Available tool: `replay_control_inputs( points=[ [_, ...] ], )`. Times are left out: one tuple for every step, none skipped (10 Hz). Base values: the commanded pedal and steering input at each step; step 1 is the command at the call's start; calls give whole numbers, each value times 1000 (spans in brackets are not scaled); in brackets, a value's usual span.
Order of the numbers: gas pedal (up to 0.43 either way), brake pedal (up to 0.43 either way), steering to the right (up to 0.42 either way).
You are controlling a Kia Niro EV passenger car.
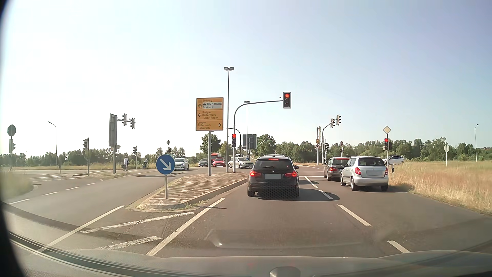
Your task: Follow the waypoints while adhering to traffic rules and regulations
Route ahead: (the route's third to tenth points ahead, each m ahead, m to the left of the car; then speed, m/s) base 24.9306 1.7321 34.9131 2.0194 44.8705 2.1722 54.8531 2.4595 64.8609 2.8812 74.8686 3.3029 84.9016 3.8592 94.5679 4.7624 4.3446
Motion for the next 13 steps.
replay_control_inputs(
  points=[
    [0,268,41],
    [0,268,39],
    [0,268,37],
    [0,268,31],
    [0,268,28],
    [0,268,28],
    [0,268,26],
    [0,268,24],
    [0,268,19],
    [0,268,15],
    [0,268,11],
    [0,268,10],
    [0,268,10]
  ],
)
